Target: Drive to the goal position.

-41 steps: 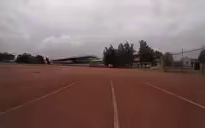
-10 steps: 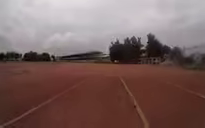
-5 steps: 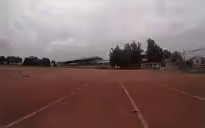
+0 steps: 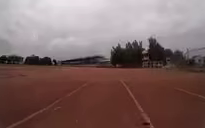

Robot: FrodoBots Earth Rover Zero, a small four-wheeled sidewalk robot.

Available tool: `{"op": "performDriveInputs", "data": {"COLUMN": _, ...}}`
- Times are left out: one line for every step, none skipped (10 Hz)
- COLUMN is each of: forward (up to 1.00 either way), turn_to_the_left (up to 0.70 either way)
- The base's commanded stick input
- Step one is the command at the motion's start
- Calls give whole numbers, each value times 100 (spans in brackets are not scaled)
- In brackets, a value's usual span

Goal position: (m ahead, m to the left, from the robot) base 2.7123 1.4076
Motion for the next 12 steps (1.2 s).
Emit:
{"op": "performDriveInputs", "data": {"forward": 70, "turn_to_the_left": 0}}
{"op": "performDriveInputs", "data": {"forward": 70, "turn_to_the_left": 0}}
{"op": "performDriveInputs", "data": {"forward": 70, "turn_to_the_left": 0}}
{"op": "performDriveInputs", "data": {"forward": 70, "turn_to_the_left": 0}}
{"op": "performDriveInputs", "data": {"forward": 70, "turn_to_the_left": 0}}
{"op": "performDriveInputs", "data": {"forward": 70, "turn_to_the_left": 0}}
{"op": "performDriveInputs", "data": {"forward": 70, "turn_to_the_left": 0}}
{"op": "performDriveInputs", "data": {"forward": 70, "turn_to_the_left": 0}}
{"op": "performDriveInputs", "data": {"forward": 70, "turn_to_the_left": 0}}
{"op": "performDriveInputs", "data": {"forward": 70, "turn_to_the_left": 0}}
{"op": "performDriveInputs", "data": {"forward": 70, "turn_to_the_left": 0}}
{"op": "performDriveInputs", "data": {"forward": 70, "turn_to_the_left": 0}}
